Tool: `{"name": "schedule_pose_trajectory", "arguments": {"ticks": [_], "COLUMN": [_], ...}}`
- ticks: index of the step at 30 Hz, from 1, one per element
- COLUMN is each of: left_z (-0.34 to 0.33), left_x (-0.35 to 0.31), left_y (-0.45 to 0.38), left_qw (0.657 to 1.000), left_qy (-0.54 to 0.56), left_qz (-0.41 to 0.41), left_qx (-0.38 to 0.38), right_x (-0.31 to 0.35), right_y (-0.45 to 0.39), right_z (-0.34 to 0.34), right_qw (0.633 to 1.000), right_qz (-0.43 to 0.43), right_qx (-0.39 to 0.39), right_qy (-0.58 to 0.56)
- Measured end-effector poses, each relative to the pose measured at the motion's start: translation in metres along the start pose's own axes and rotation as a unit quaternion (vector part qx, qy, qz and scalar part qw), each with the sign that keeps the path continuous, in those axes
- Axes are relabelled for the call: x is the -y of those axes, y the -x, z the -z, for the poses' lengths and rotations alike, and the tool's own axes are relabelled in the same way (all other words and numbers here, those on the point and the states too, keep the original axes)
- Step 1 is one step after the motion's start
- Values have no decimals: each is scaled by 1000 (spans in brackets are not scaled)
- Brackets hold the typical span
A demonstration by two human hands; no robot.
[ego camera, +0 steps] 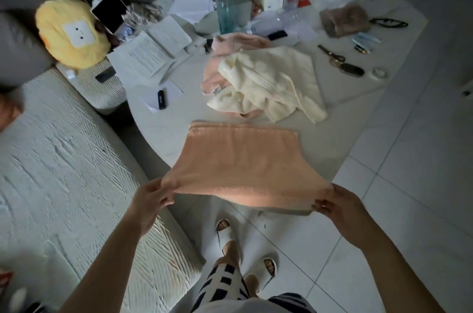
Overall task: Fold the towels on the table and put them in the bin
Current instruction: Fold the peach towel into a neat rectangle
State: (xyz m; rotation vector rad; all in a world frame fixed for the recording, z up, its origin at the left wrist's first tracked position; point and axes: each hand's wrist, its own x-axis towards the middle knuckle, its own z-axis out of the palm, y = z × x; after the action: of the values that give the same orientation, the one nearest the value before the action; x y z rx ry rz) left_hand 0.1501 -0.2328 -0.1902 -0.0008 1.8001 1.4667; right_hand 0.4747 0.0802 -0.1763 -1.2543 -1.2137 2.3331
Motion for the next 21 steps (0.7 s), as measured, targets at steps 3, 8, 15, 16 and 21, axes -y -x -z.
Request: {"name": "schedule_pose_trajectory", "arguments": {"ticks": [3,8,15,16,21], "left_z": [-15,-27,-35,-36,-43], "left_x": [-17,-49,-140,-152,-194], "left_y": [6,6,15,16,20], "left_qw": [999,999,997,994,913], "left_qy": [23,26,17,4,-286], "left_qz": [-19,18,-74,-111,-285], "left_qx": [-13,-16,5,6,-58], "right_x": [25,61,136,145,184], "right_y": [-4,-16,-18,-17,-13], "right_z": [-8,-23,-46,-48,-62], "right_qw": [999,994,953,945,923], "right_qz": [43,90,212,232,284], "right_qx": [8,17,-39,-58,-138], "right_qy": [-8,61,212,223,218]}}
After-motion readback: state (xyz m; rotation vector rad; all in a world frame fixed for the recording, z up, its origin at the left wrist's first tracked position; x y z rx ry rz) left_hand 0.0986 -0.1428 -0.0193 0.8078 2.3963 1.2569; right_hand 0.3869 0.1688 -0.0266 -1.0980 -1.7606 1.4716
